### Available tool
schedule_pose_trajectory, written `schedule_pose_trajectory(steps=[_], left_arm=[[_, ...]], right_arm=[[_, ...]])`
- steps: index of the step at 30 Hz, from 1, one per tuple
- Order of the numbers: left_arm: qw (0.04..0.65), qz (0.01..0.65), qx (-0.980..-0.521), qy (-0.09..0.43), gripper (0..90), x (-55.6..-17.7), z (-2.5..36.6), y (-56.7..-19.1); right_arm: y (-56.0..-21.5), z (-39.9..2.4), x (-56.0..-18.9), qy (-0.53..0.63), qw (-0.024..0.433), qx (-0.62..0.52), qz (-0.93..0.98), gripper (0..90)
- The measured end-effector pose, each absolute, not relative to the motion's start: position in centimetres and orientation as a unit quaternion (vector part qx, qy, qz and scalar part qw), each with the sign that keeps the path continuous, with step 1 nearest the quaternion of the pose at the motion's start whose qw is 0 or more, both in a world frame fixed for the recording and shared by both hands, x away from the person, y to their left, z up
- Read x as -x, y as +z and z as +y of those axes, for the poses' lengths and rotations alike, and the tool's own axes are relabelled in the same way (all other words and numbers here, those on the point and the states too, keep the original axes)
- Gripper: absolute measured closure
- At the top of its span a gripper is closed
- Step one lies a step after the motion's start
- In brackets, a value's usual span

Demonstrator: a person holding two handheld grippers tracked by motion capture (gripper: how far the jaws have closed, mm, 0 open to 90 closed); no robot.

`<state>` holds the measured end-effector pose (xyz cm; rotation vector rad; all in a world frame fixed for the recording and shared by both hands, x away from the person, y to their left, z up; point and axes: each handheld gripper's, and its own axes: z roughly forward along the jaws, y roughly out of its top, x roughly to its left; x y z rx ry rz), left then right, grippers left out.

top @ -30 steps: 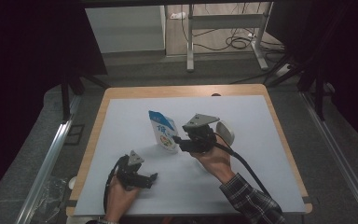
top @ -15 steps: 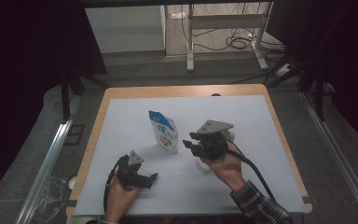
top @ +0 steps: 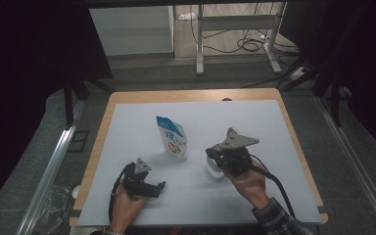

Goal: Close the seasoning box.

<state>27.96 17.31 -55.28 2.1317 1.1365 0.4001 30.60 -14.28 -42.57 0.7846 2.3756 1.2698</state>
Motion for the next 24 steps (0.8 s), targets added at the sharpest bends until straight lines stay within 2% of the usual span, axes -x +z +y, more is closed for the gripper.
schedule_pose_trajectory(steps=[24], left_arm=[[0.341, 0.438, -0.817, 0.156, 0.0, -27.9, 17.3, -55.3]], right_arm=[[-44.1, -21.5, -29.5, 0.447, 0.164, -0.346, 0.809, 89.3]])
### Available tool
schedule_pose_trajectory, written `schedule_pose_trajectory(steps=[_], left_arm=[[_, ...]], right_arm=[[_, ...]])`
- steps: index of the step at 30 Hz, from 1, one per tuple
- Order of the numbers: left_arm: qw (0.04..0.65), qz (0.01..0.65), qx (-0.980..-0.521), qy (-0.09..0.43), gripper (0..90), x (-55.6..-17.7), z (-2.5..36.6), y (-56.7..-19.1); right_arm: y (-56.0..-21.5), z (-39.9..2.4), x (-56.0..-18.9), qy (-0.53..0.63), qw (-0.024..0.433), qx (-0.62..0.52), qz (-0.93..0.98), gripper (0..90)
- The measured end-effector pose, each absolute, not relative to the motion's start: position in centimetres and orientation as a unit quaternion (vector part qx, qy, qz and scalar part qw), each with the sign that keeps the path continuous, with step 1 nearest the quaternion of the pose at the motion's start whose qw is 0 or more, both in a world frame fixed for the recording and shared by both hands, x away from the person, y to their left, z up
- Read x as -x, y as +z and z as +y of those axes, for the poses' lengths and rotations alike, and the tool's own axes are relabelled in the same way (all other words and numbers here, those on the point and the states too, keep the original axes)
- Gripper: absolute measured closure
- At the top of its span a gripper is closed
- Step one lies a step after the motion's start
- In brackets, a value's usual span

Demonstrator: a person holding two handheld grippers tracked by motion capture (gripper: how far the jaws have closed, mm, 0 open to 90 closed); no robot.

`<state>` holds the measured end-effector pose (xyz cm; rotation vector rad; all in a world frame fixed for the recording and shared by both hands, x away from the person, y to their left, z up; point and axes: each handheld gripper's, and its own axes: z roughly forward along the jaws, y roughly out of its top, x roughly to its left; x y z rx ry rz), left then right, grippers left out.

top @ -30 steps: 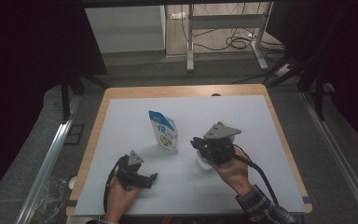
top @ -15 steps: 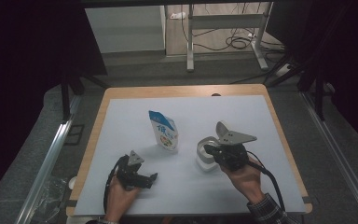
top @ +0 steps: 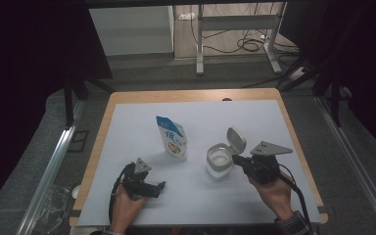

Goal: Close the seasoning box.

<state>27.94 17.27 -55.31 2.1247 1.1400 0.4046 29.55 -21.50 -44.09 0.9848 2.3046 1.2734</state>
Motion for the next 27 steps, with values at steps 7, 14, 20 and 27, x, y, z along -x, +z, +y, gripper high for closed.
schedule_pose_trajectory(steps=[7, 14, 20, 27], left_arm=[[0.34, 0.437, -0.818, 0.155, 0.0, -27.9, 17.3, -55.3], [0.341, 0.438, -0.817, 0.155, 0.0, -27.9, 17.3, -55.3], [0.341, 0.439, -0.817, 0.155, 0.0, -27.9, 17.3, -55.3], [0.341, 0.438, -0.817, 0.155, 0.0, -27.9, 17.3, -55.3]], right_arm=[[-44.4, -23.2, -29.7, 0.44, 0.172, -0.363, 0.803, 89.3], [-44.5, -24.3, -30.5, 0.438, 0.184, -0.377, 0.795, 89.3], [-44.3, -24.6, -31.4, 0.44, 0.186, -0.386, 0.789, 89.3], [-44.4, -24.6, -32.4, 0.448, 0.179, -0.388, 0.785, 89.3]])
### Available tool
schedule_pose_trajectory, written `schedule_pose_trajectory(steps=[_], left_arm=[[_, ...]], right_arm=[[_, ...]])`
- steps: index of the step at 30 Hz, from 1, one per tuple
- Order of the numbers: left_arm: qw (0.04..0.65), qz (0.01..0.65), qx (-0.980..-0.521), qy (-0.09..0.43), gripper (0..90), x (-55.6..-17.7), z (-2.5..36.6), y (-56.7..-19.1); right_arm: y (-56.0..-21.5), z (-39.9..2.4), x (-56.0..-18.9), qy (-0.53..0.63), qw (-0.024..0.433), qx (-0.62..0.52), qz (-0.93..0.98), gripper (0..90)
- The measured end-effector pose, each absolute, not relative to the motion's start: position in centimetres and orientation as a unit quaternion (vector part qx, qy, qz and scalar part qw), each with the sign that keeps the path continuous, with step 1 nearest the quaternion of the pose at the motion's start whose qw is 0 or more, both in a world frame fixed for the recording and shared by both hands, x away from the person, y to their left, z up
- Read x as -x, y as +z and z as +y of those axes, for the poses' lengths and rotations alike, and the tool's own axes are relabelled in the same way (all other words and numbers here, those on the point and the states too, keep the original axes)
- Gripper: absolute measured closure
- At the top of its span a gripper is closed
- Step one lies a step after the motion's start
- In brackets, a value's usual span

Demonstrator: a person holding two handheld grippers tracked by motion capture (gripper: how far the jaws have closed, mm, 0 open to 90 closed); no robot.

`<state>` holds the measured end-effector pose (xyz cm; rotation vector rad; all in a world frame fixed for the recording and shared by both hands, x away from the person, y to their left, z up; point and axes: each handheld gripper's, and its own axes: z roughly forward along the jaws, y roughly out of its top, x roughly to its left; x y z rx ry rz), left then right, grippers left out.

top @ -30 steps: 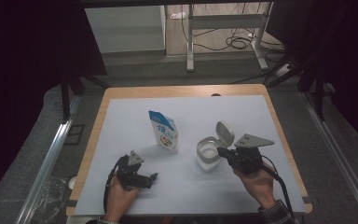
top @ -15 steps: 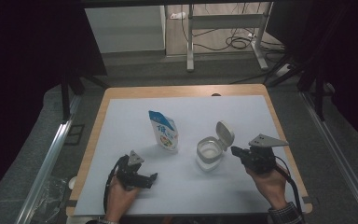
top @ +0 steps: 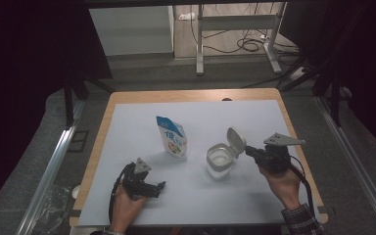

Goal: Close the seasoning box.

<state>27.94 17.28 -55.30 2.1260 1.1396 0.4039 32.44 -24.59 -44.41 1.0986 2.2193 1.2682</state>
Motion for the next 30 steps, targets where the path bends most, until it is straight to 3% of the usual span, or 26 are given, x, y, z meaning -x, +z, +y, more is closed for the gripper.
schedule_pose_trajectory(steps=[15, 30], left_arm=[[0.341, 0.438, -0.817, 0.155, 0.0, -27.9, 17.3, -55.3], [0.34, 0.438, -0.818, 0.155, 0.0, -27.9, 17.3, -55.3]], right_arm=[[-43.8, -23.1, -32.2, 0.464, 0.168, -0.367, 0.789, 89.3], [-45.6, -23.8, -30.8, 0.462, 0.153, -0.367, 0.793, 89.3]])
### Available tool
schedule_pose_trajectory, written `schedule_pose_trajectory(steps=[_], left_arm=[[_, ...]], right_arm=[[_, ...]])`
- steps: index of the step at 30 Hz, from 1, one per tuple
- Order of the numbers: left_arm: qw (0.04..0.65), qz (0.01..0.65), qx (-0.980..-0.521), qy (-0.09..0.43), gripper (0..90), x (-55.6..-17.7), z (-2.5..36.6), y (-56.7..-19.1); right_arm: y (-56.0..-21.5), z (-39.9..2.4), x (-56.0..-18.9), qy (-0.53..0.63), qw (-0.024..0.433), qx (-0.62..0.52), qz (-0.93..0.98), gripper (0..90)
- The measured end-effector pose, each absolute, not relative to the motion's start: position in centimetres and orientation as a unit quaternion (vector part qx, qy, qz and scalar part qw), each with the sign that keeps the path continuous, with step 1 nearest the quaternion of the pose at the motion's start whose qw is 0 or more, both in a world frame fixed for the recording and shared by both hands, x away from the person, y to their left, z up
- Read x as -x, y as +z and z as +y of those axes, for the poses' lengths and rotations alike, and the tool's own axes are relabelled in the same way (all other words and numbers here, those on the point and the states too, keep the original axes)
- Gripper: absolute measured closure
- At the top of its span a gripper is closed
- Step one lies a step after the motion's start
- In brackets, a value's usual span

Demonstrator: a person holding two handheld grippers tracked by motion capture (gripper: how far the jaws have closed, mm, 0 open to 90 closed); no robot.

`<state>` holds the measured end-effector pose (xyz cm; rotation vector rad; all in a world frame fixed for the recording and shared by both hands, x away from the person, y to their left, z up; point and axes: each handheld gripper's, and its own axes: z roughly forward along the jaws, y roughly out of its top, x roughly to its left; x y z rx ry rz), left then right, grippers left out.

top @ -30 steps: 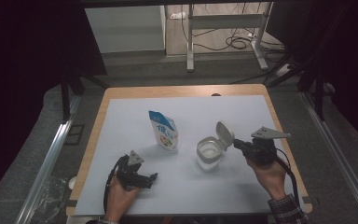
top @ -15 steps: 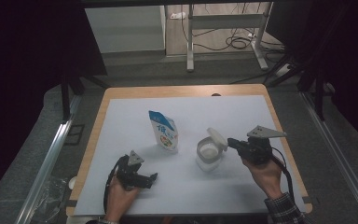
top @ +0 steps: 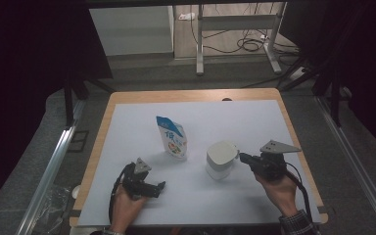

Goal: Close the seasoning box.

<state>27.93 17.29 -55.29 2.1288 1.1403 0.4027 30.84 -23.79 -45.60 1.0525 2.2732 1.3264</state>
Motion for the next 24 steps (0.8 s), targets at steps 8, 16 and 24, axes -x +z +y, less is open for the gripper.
schedule_pose_trajectory(steps=[8, 16, 24], left_arm=[[0.34, 0.439, -0.817, 0.155, 0.0, -27.9, 17.3, -55.3], [0.34, 0.439, -0.817, 0.155, 0.0, -27.9, 17.3, -55.3], [0.341, 0.439, -0.817, 0.155, 0.0, -27.9, 17.3, -55.3]], right_arm=[[-47.2, -23.1, -29.9, 0.459, 0.145, -0.357, 0.801, 89.1], [-48.6, -22.4, -29.2, 0.457, 0.13, -0.347, 0.809, 89.0], [-49.7, -21.5, -29.0, 0.452, 0.118, -0.341, 0.816, 89.2]])
